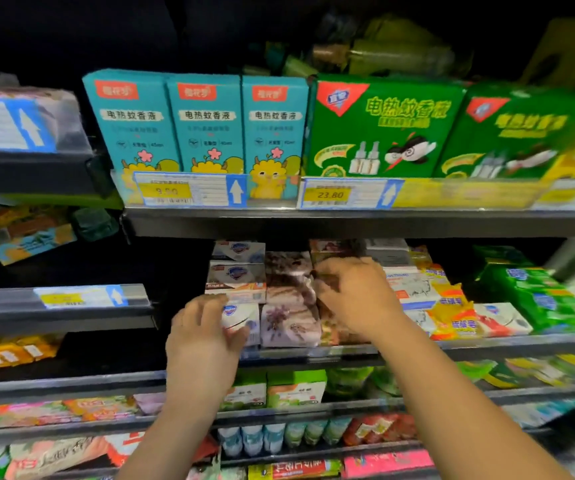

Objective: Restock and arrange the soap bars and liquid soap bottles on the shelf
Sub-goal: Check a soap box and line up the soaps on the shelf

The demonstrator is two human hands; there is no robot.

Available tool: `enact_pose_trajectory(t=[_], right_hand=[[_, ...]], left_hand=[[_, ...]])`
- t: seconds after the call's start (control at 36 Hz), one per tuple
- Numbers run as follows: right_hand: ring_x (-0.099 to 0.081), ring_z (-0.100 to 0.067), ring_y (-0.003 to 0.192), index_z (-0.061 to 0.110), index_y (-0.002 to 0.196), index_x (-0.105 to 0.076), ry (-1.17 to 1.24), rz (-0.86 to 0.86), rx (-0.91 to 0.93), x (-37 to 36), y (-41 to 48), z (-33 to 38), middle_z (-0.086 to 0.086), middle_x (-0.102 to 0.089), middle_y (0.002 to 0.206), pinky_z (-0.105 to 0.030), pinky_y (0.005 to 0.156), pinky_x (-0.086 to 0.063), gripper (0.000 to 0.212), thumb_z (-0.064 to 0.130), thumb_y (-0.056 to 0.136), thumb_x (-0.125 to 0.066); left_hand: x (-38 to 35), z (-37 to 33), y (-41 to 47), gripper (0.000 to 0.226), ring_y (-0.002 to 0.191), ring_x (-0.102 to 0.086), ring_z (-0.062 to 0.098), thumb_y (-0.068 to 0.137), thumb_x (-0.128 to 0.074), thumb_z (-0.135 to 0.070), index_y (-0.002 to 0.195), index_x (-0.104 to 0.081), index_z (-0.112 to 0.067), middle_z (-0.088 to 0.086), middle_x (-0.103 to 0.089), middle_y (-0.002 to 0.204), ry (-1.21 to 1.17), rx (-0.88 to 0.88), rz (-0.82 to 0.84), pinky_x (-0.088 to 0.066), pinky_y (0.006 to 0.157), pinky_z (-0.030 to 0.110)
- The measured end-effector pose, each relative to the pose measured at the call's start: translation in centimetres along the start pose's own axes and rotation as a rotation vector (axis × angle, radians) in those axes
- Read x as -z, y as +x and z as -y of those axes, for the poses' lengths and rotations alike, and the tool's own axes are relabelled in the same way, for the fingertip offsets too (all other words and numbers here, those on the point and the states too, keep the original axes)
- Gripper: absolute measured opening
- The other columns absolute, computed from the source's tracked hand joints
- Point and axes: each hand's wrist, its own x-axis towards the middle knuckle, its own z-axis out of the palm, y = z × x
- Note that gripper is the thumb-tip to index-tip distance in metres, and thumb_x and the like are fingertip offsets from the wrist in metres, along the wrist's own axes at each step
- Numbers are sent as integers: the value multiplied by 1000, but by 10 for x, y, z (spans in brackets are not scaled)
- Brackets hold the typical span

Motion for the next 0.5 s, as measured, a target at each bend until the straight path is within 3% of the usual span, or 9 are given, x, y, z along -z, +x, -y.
enact_pose_trajectory(t=[0.08,0.17,0.31,0.39,0.44,0.5], right_hand=[[-61,-33,100,24,108,-73,-24,-63,-79,21,-13,-53,-5,-74,104,-35,87,-46,36,44,82,-58],[-59,-32,101,22,104,-75,-20,-92,-196,40,-28,-112,-5,-74,99,-37,85,-49,29,38,82,-63],[-62,-34,101,15,103,-75,-19,-80,-337,69,-54,-181,-12,-73,98,-36,80,-49,21,25,85,-74],[-65,-29,95,13,110,-74,-25,4,-408,83,-67,-213,-9,-73,101,-26,69,-37,27,24,85,-76],[-63,-28,86,11,113,-72,-43,91,-442,89,-73,-234,-8,-67,90,-26,66,-32,33,26,84,-77],[-65,-30,92,12,113,-72,-84,159,-407,89,-75,-256,-8,-70,94,-30,67,-37,35,30,83,-77]], left_hand=[[-1,-22,5,48,93,-58,40,71,-88,-23,111,-66,-6,15,-62,105,25,-42,-37,-54,72,47],[-3,-48,14,41,94,-59,39,74,-85,-28,103,-66,-7,15,-65,101,58,-70,30,-55,77,45],[-15,-104,26,43,117,-52,35,88,-68,-38,124,-63,-15,12,-58,128,63,-38,184,-46,98,43],[-25,-143,31,46,128,-46,28,95,-52,-52,134,-54,-29,4,-50,142,14,-56,298,-41,106,40],[-34,-170,31,45,127,-47,27,97,-49,-53,137,-50,-33,1,-48,143,-27,-106,358,-44,102,38],[-42,-198,30,40,121,-51,24,98,-48,-50,134,-49,-34,-3,-47,138,-51,-166,393,-48,93,36]])
